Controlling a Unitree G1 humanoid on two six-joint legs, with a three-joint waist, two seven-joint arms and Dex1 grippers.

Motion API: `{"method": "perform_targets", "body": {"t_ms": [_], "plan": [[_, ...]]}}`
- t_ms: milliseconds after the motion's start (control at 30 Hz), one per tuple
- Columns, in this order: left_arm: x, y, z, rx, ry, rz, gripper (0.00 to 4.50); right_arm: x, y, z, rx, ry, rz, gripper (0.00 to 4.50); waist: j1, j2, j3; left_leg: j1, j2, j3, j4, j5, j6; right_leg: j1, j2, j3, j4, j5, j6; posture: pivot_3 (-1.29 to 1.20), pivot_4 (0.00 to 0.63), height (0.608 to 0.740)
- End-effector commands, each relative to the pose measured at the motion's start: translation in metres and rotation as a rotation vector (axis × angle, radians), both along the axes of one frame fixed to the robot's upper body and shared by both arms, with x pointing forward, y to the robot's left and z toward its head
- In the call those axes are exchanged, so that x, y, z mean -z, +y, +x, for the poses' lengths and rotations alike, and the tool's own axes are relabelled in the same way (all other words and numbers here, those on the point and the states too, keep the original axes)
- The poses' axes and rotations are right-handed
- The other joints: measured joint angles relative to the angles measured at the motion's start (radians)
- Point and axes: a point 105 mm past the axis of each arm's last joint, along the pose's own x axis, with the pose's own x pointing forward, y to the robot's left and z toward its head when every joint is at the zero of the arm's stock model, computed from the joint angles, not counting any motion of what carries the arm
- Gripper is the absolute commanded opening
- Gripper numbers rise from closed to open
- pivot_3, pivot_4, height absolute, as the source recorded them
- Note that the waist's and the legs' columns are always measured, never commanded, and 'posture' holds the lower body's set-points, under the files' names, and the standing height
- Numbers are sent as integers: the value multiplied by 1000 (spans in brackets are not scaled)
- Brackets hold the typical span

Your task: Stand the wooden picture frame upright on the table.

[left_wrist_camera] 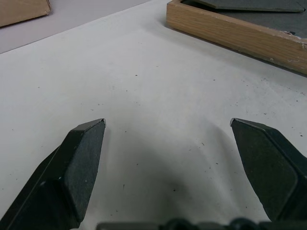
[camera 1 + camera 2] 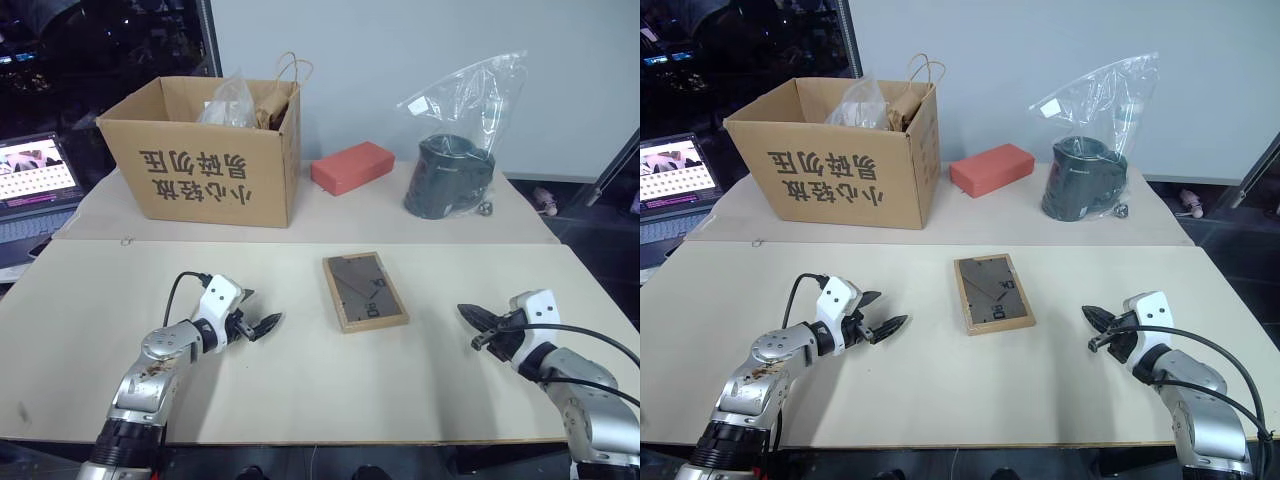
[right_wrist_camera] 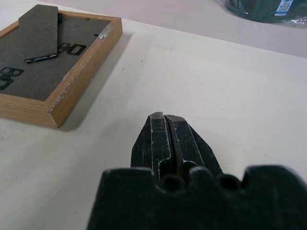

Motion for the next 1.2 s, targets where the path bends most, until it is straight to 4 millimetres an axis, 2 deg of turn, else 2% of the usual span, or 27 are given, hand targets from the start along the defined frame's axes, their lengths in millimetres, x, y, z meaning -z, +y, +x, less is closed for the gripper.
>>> {"method": "perform_targets", "body": {"t_ms": [33, 100, 200, 267, 300, 367, 400, 433, 533, 600, 700, 833, 900, 1000, 1100, 1200], "plan": [[-23, -3, -2, 62, 19, -48, 4500, -25, 0, 2, -43, -51, -48, 58, 0, 0, 0, 0, 0, 0, 0, 0, 0, 0, 0, 0, 0, 0, 0, 0, 150, 716], [-40, -14, -11, 185, 118, -113, 4500, -40, 9, 5, -144, -49, -153, 58, -1, 1, 1, -1, 0, 0, 0, 0, 0, -1, 0, 0, 0, 0, 0, 0, 150, 716], [-38, -24, -11, 224, 237, -100, 3726, -41, 14, 14, -220, -17, -310, 0, -1, 1, 1, -3, 0, 0, 1, 1, -1, -3, 0, 0, 1, 1, 1, 0, 150, 716], [-34, -30, -4, 214, 265, -60, 3071, -42, 15, 25, -225, -15, -342, 0, -2, 1, 1, 0, 0, 0, 1, 1, -1, -1, 0, 0, 0, 0, 1, 0, 150, 716], [-34, -33, 0, 204, 268, -51, 2562, -43, 16, 30, -220, -17, -345, 0, -2, 1, 1, 0, 0, 0, 1, 1, -1, 0, 0, 0, -1, 0, 2, 0, 150, 716], [-27, -49, 11, 181, 295, -31, 1746, -37, 18, 46, -211, 15, -371, 0, 0, 1, 1, -1, 0, 0, 0, 1, -1, 0, 0, 0, -1, 0, 2, 0, 150, 716], [-23, -57, 15, 176, 307, -23, 1482, -33, 19, 53, -210, 32, -380, 0, 0, 1, 1, -1, -1, 0, 0, 1, -1, 0, 0, 0, -1, 0, 2, 0, 150, 716], [-20, -65, 18, 173, 316, -18, 961, -31, 21, 60, -210, 44, -381, 0, 0, 1, 1, -2, -1, 0, 1, 1, -1, -1, 0, 0, -1, 0, 2, 0, 150, 716], [-5, -90, 22, 185, 313, 63, 97, -22, 31, 78, -230, 75, -377, 0, 2, 1, 1, -4, -1, 0, 2, 1, -1, -2, 0, 0, -1, 4, -4, 0, 150, 716], [11, -104, 18, 231, 312, 126, 97, -17, 45, 87, -262, 81, -352, 0, 0, 1, 1, -3, -1, 0, 0, 1, -1, -2, 0, 0, -1, 4, -5, 0, 150, 716], [19, -120, 15, 279, 304, 137, 97, -5, 67, 90, -332, 103, -321, 0, 2, 1, 0, 0, -1, -1, -1, 1, -1, 1, 0, 0, -1, 5, -6, 0, 150, 716], [20, -121, 9, 317, 302, 148, 97, 11, 93, 74, -457, 134, -299, 0, 11, 2, 0, 1, -1, -1, 1, 1, -1, 4, 0, 0, -1, 4, -5, 0, 150, 716], [26, -107, 5, 316, 291, 195, 97, 16, 103, 63, -488, 150, -275, 0, 10, 2, 0, 1, -1, -1, 1, 1, -1, 5, 0, -1, -1, 4, -5, 0, 150, 716], [52, -78, -12, 333, 313, 333, 97, 24, 111, 45, -518, 176, -269, 0, -5, 3, -3, 4, -1, -2, -2, 1, -1, 5, 0, -1, -1, 3, -6, 0, 150, 716], [68, -59, -27, 350, 341, 410, 97, 27, 115, 31, -529, 193, -262, 0, -12, 3, -5, 15, -1, -2, -8, 0, -1, 14, 0, -1, -1, 1, -7, 0, 150, 716], [89, -31, -56, 356, 425, 462, 97, 24, 132, -1, -578, 206, -230, 0, -27, 2, -14, 18, -1, -2, -9, 0, -1, 15, 0, -1, 0, -6, -3, 0, 150, 716]]}}
